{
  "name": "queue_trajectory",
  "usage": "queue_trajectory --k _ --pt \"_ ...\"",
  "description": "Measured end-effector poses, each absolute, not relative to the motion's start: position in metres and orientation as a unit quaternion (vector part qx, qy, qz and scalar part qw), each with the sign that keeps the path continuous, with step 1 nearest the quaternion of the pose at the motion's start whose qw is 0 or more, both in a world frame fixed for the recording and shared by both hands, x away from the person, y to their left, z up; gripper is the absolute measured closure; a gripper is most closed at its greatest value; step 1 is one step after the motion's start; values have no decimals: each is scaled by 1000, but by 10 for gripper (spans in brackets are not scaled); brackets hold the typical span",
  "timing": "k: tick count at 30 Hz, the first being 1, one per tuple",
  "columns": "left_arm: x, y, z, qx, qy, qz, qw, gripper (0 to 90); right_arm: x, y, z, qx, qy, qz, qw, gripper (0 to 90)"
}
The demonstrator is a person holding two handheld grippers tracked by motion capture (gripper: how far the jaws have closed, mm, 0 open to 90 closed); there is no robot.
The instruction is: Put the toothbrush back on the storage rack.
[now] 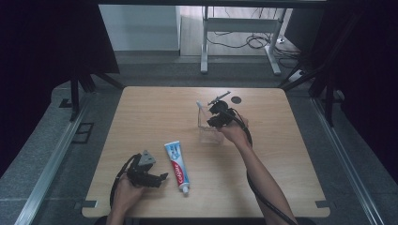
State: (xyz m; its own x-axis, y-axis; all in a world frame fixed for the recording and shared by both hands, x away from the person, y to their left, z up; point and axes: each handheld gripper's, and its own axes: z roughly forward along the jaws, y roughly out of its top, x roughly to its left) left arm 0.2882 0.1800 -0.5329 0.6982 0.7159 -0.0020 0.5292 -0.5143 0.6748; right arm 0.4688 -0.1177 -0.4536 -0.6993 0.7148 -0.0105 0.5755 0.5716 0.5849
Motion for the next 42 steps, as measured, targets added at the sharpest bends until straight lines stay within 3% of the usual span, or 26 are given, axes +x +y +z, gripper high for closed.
queue_trajectory --k 15,31,42 --pt "288 178 -533 862 361 139 328 133 462 -119 -444 361 871 305 133 696" --pt "288 177 -534 864 359 142 323 134 443 -127 -424 348 857 345 157 493" --pt "288 177 -534 864 360 141 323 134 432 -136 -418 345 853 363 150 406"
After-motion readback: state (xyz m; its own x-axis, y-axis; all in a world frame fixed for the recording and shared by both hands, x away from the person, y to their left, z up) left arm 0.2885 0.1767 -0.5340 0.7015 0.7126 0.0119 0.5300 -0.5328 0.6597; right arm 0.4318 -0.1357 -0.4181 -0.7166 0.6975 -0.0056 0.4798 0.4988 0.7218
